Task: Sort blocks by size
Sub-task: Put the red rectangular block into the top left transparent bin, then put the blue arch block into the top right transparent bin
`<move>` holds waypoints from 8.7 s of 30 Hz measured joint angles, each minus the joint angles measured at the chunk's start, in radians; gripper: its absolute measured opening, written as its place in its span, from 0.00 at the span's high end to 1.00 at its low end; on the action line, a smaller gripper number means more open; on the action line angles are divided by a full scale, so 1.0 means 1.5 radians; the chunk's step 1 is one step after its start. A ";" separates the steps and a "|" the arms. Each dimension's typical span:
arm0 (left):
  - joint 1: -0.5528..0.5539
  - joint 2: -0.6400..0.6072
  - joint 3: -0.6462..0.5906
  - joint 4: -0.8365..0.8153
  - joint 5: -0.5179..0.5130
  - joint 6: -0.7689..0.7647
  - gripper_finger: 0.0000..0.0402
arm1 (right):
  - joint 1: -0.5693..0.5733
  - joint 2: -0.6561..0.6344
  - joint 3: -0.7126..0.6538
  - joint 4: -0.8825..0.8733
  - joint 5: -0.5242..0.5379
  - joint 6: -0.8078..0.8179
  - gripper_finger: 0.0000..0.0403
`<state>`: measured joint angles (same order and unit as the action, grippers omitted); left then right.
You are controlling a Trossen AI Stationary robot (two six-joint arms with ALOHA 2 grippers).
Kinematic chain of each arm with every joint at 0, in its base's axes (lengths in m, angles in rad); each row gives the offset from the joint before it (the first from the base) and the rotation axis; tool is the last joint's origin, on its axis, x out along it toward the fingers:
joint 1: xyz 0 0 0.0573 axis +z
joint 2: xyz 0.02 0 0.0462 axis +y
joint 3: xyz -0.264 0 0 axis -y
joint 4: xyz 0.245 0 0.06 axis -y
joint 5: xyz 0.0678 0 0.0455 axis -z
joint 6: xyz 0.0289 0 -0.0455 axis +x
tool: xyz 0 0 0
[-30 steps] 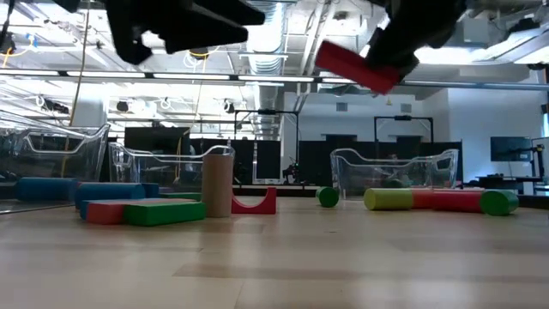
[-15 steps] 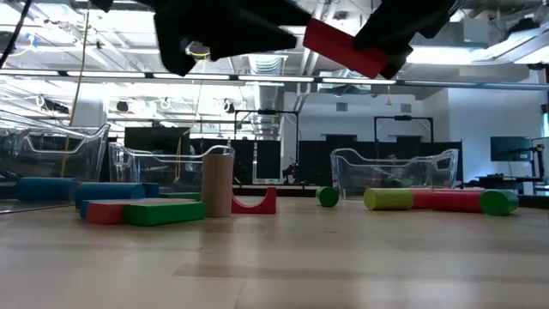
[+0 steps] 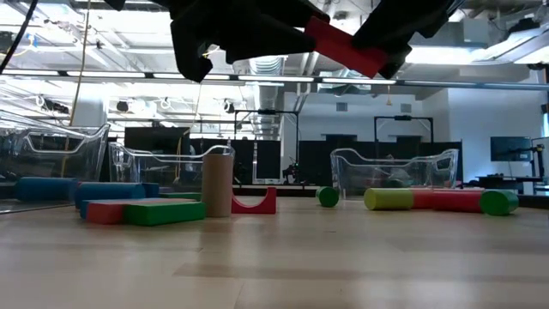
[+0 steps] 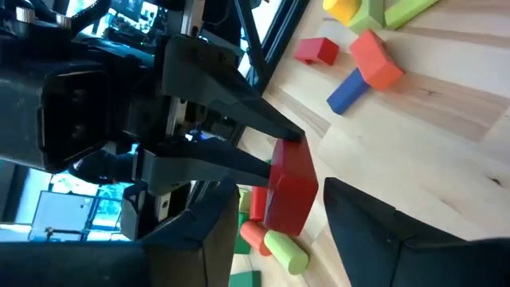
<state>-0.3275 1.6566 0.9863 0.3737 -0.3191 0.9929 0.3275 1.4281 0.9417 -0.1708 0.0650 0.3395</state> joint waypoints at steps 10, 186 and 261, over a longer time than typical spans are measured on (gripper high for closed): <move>0.000 0.000 0.000 -0.001 0.016 0.011 0.65 | 0.000 0.000 0.000 0.020 0.000 -0.002 0.66; 0.749 -0.336 -0.019 -0.678 0.167 -0.445 0.65 | 0.065 -0.071 0.000 -0.105 0.293 -0.022 0.42; 0.220 -0.121 -0.019 -0.775 0.201 -0.617 0.65 | 0.129 -0.065 -0.013 -0.082 0.272 0.002 0.42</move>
<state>0.0028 1.4757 0.9581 -0.7888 -0.0173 0.0675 0.5213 1.3300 0.9216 -0.2934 0.4730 0.3421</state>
